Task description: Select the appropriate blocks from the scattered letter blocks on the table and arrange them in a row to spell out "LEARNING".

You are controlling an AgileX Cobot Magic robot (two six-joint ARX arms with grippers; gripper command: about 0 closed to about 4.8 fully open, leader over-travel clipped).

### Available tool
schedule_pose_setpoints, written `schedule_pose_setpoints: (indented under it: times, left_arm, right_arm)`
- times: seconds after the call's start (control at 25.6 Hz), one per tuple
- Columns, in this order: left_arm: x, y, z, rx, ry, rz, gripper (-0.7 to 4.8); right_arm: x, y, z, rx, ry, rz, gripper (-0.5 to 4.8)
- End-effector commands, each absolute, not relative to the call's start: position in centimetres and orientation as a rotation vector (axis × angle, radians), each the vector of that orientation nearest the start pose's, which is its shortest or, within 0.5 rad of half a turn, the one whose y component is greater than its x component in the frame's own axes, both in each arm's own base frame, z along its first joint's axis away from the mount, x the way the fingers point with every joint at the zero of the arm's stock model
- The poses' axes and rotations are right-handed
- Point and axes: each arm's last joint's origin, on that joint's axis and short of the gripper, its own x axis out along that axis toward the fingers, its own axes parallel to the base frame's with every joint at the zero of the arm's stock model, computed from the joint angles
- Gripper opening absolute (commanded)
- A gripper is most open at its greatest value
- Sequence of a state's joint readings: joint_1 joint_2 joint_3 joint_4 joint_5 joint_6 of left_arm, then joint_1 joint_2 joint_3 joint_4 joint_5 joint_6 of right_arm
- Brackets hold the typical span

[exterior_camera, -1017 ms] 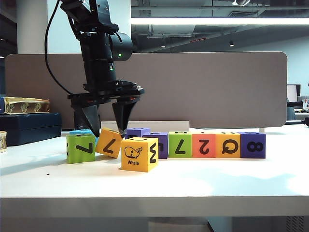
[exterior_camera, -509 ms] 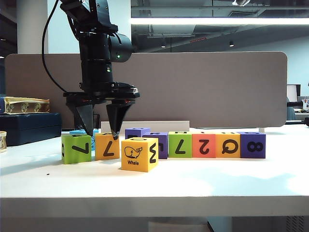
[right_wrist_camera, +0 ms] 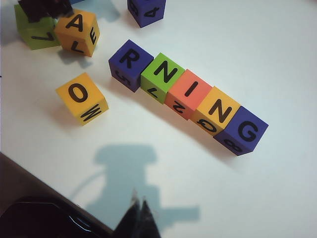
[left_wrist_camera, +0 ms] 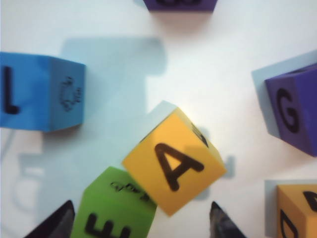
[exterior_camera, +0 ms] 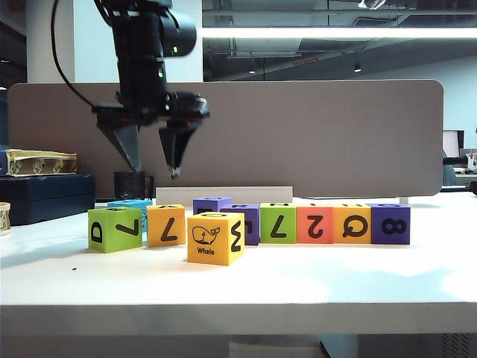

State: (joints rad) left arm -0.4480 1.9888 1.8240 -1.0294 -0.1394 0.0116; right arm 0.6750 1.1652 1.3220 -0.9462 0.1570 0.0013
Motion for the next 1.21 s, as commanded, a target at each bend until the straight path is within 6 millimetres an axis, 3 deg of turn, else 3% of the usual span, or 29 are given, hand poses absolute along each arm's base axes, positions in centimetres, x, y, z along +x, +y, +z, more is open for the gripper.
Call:
schedule_pose_setpoints:
  times: [0.04, 0.23, 0.27, 0.31, 0.43, 0.59, 0.94, 1.02, 1.21]
  left_arm:
    - [37.2, -16.9, 28.3, 0.384, 1.135, -0.233, 3.29]
    - [37.1, -14.6, 28.1, 0.378, 1.233, -0.186, 2.25]
    - [37.2, -14.2, 28.1, 0.375, 1.247, -0.178, 1.89]
    - [37.4, -13.3, 28.1, 0.362, 1.262, -0.160, 1.13]
    - [37.4, -12.4, 28.1, 0.350, 1.288, -0.148, 0.21]
    - [37.4, -11.7, 28.0, 0.342, 1.316, -0.151, -0.07]
    - [37.0, -9.6, 27.7, 0.263, 1.439, -0.169, -0.06]
    - [36.8, -9.3, 27.1, 0.240, 1.474, -0.182, -0.06]
    - [36.5, -9.1, 23.3, 0.191, 1.516, -0.200, -0.06]
  right_arm:
    - [17.2, 13.3, 38.0, -0.306, 0.691, 0.497, -0.01]
    - [17.6, 13.6, 38.0, -0.293, 0.667, 0.507, -0.01]
    - [17.7, 13.7, 38.0, -0.288, 0.666, 0.516, -0.01]
    - [18.0, 14.0, 37.9, -0.281, 0.666, 0.536, -0.02]
    - [18.5, 14.5, 37.6, -0.273, 0.666, 0.554, -0.01]
    - [19.6, 15.4, 36.9, -0.270, 0.677, 0.572, -0.01]
    - [22.9, 18.3, 34.3, -0.259, 0.688, 0.609, -0.02]
    - [23.3, 18.7, 34.0, -0.252, 0.690, 0.627, -0.01]
    - [24.0, 19.2, 34.2, -0.231, 0.631, 0.630, -0.02]
